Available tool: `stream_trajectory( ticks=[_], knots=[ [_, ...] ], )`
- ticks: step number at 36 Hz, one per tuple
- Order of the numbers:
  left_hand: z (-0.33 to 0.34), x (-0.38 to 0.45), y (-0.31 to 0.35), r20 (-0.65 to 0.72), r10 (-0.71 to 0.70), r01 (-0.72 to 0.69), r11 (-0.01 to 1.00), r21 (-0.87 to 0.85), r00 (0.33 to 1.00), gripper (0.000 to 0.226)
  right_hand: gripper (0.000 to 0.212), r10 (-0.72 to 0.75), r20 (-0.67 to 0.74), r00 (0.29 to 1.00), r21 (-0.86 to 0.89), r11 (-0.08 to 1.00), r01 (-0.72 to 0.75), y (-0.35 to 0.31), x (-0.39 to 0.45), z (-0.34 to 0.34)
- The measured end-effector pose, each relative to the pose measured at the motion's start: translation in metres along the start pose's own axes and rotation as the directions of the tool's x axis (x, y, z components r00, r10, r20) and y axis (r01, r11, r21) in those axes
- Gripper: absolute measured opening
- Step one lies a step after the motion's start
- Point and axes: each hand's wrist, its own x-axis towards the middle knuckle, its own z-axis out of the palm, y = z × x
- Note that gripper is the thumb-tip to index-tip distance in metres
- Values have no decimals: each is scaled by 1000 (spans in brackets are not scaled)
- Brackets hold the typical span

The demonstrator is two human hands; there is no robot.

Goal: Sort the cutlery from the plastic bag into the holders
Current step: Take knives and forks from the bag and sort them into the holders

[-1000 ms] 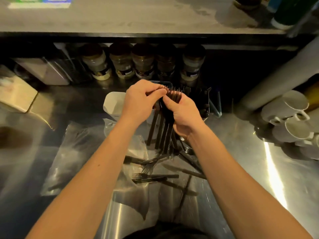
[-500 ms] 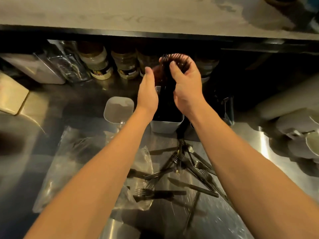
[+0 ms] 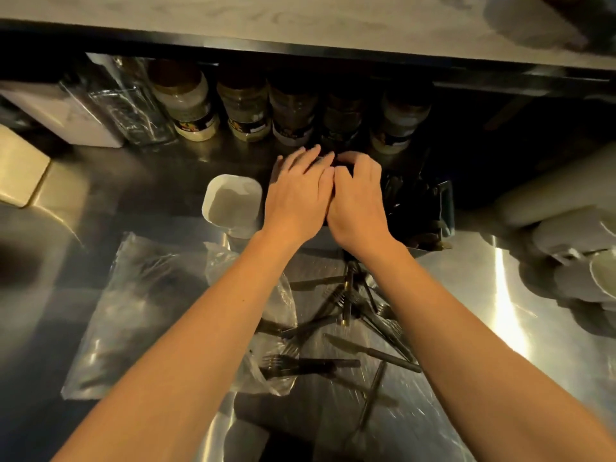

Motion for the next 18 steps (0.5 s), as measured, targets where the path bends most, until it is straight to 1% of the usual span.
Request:
stream_trajectory(
  ticks=[3,5,7,10,13,14,15,18],
  knots=[
    [-13,-11,13,-229,55,-73,995,-68,972,41,20,15,-146,989,97,995,-1,-10,-11,-17],
    [-20,-25,21,-311,67,-101,990,-94,948,33,12,44,-131,990,190,982,-18,-16,-20,-26],
    [-25,-44,28,-308,31,-77,987,-138,951,31,14,74,-21,997,299,952,-65,-20,-33,-30],
    [-27,-78,35,-208,-25,-20,978,-209,978,31,15,100,125,987,394,908,-142,-28,-60,-33],
    [-24,-116,35,-123,-80,50,971,-232,989,27,15,62,228,972,437,885,-159,-35,-94,-36],
    [-23,-130,35,-110,-95,71,975,-211,989,25,15,53,269,962,436,884,-171,-36,-106,-35],
    [-22,-143,33,-112,-106,88,984,-154,988,22,13,46,318,947,429,884,-187,-36,-116,-33],
    [-21,-181,27,-201,-135,161,980,116,970,11,11,32,432,901,381,899,-214,-38,-144,-23]
  ],
)
